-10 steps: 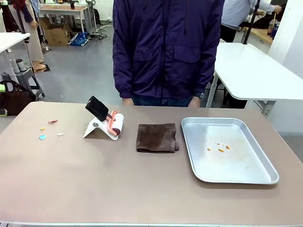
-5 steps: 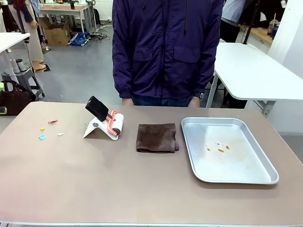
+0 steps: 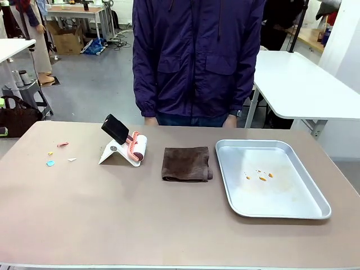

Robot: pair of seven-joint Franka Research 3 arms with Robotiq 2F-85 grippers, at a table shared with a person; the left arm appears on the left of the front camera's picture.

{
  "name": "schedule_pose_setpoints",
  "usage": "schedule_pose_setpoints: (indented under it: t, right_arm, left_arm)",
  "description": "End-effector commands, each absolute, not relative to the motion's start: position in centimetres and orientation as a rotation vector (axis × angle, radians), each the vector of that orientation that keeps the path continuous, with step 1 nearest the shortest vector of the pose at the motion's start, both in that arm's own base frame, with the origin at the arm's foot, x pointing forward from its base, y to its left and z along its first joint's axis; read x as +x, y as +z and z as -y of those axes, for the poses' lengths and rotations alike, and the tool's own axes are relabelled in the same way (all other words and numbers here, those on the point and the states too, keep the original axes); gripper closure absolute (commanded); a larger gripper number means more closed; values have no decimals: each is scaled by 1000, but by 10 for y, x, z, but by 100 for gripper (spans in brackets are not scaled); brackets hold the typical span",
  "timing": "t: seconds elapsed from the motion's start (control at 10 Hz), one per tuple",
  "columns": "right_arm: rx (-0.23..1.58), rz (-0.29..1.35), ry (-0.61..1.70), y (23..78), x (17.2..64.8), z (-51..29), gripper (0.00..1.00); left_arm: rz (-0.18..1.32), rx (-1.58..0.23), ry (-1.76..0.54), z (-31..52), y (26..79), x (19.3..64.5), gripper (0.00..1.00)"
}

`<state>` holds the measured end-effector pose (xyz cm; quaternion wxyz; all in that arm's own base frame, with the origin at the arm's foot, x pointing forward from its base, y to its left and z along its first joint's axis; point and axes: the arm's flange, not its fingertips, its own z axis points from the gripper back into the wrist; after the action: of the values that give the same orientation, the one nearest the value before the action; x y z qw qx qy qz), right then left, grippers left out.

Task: Clean the surface of the table.
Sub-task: Hold the Lint Roller with your left hand and the towel with your right hand.

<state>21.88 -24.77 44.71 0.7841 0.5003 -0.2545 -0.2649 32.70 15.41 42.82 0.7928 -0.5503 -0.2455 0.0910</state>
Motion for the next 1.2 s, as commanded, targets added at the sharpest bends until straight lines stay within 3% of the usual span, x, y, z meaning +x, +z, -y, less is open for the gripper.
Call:
schedule_pose_setpoints:
  t: [0.0,0.3,0.6,0.8,1.1]
  right_arm:
    - [1010,532,-556,453,225,232,0]
    - [802,568,-469,484,251,163,0]
    - [664,491,-180,502,297,62,0]
    - [547,418,-15,503,333,-10,0]
    - [491,347,41,488,376,-103,0]
  left_arm:
    - [521,-1099,220,-156,434,328,0]
    - [509,-907,133,-136,473,350,0]
    - [490,-806,-9,-67,509,397,0]
    - [478,-706,-44,-58,514,425,0]
    - [401,-669,-118,-57,504,459,0]
